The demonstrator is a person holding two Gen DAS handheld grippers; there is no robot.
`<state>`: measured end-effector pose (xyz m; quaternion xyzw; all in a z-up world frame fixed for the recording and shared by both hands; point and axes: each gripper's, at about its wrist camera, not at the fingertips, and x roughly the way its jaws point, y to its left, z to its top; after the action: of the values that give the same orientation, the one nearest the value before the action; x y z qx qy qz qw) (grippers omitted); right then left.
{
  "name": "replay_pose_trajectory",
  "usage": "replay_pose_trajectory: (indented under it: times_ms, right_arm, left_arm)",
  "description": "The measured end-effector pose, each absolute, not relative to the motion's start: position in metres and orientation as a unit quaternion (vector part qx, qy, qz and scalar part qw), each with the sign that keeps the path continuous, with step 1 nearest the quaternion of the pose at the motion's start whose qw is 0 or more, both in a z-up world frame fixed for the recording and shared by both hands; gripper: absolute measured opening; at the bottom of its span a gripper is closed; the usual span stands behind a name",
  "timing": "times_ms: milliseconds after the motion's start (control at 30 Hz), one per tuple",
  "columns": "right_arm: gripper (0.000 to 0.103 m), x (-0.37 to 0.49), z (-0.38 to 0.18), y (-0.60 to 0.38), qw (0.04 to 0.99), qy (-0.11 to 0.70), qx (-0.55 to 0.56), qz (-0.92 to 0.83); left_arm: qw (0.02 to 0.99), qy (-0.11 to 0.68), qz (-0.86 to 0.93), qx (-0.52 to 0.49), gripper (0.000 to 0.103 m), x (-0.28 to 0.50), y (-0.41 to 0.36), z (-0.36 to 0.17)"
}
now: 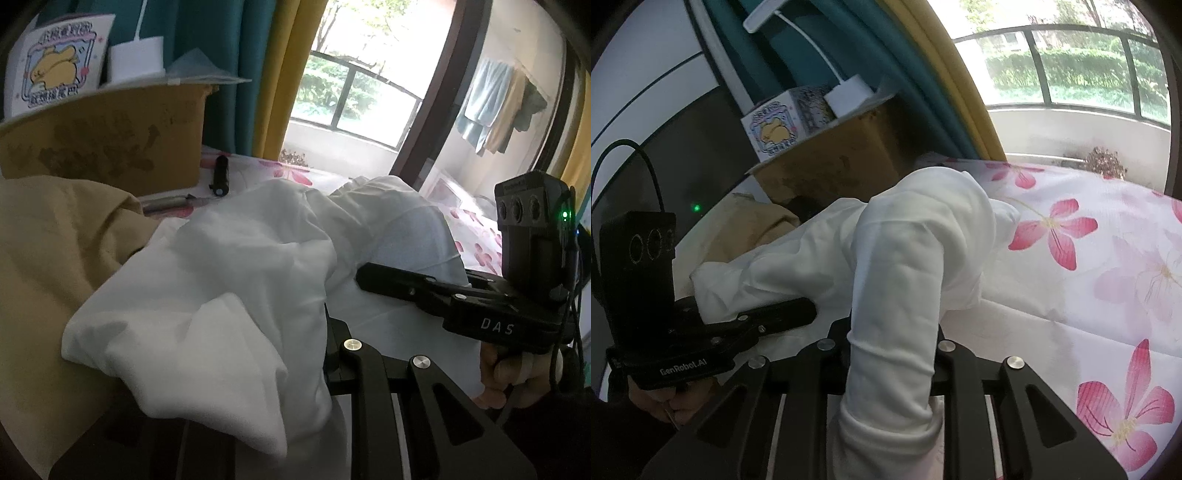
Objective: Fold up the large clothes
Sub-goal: 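Lift the white fabric bundle with both grippers and carry it toward the beige blanket, then lower the white bundle onto the bed beside the beige blanket and open both grippers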
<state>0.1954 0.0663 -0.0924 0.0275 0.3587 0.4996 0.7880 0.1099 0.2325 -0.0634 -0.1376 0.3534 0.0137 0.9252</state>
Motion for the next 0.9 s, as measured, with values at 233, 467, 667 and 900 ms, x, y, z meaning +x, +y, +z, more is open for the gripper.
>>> replay_pose_trajectory:
  times_ms: [233, 467, 667, 900]
  right_arm:
    - [0.033, 0.215, -0.115, 0.064, 0.784, 0.391, 0.045, 0.480]
    - [0.055, 0.229, -0.125, 0.056, 0.793, 0.411, 0.054, 0.446]
    - [0.063, 0.237, -0.118, 0.056, 0.811, 0.415, 0.043, 0.411]
    - [0.064, 0.239, -0.109, 0.039, 0.835, 0.404, 0.038, 0.372]
  left_arm:
    - [0.919, 0.372, 0.012, -0.130, 0.025, 0.124, 0.232, -0.075]
    - [0.913, 0.388, 0.007, -0.123, 0.027, 0.135, 0.228, -0.077]
    - [0.910, 0.398, 0.027, -0.112, 0.033, 0.131, 0.220, -0.056]
    - [0.905, 0.401, 0.044, -0.137, 0.033, 0.119, 0.233, -0.059]
